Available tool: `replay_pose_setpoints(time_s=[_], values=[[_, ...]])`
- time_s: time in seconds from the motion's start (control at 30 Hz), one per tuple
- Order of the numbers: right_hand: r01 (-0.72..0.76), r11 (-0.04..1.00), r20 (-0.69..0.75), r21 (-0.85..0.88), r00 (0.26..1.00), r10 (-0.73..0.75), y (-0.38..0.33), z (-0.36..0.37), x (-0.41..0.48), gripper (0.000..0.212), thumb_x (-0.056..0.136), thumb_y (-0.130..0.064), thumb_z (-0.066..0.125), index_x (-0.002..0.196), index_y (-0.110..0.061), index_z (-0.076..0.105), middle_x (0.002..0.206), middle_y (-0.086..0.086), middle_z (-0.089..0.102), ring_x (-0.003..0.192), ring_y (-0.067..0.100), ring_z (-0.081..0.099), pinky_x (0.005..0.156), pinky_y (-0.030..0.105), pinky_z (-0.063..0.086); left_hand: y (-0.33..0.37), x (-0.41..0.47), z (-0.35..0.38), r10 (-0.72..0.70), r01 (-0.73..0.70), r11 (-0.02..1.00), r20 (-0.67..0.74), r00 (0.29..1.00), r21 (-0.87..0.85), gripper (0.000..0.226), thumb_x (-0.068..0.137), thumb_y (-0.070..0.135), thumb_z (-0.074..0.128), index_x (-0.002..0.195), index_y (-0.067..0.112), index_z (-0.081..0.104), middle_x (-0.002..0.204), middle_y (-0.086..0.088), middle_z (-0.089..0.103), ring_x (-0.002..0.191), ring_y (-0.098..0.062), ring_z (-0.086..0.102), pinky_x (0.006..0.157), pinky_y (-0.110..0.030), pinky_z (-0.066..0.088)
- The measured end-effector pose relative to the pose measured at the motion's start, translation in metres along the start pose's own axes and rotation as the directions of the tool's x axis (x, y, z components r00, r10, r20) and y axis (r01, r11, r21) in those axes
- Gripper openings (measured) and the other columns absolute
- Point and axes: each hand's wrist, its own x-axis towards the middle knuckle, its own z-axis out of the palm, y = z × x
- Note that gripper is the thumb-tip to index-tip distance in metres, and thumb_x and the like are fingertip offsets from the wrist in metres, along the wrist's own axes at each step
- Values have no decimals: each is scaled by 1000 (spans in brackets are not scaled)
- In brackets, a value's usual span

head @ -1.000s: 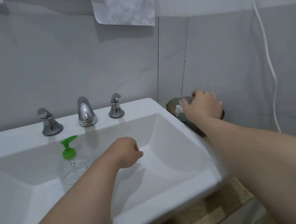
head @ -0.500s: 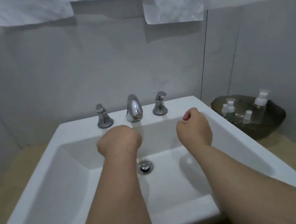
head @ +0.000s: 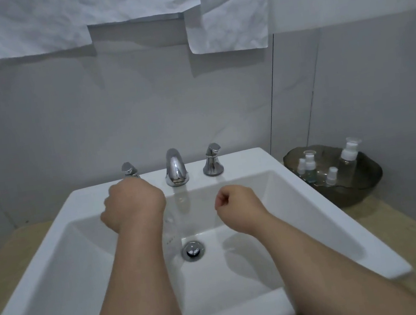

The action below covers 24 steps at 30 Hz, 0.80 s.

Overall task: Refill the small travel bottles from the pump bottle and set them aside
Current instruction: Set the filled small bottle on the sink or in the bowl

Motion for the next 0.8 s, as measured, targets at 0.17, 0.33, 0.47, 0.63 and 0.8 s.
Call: replay_pose_setpoints(time_s=[0.17,0.33,0.47,0.63,0.8], values=[[176,981,-152,82,975,-162,-13,-7,-7,22,85,-8,54,72,-25,59,79,-10,60,75,11,56,69,31,48,19,-15,-18,124,-225,958,-450,884,-178,42,103,40,52,117,1,61,124,-20,56,114,-42,54,89,-50,42],[403,881,-266,248,903,-338,-29,-12,-23,17,75,-24,53,89,-30,59,91,-13,63,81,10,57,70,22,43,27,-23,-21,344,-726,621,-730,591,-295,33,97,37,67,85,6,62,86,-7,59,77,-24,51,69,-27,30],[416,825,-222,383,908,-354,-35,-18,-32,39,79,-45,55,115,-30,64,114,-19,65,99,8,62,82,30,50,21,-14,-28,262,-731,325,-686,679,-600,26,89,40,76,79,17,71,81,-4,69,75,-28,67,72,-45,55],[415,845,-35,336,902,-429,-37,-10,-36,71,83,-72,55,143,-33,50,136,-20,56,120,4,57,101,33,47,15,-11,-39,211,-664,179,-631,747,-726,17,85,40,82,71,36,72,79,-9,72,77,-37,72,69,-57,55],[529,832,-158,167,848,-507,-42,-10,-38,76,79,-70,66,142,-37,43,138,-23,46,127,2,49,109,40,43,19,-35,-52,285,-796,124,-747,600,-593,17,93,34,77,85,19,76,86,-4,69,74,-36,71,64,-50,55]])
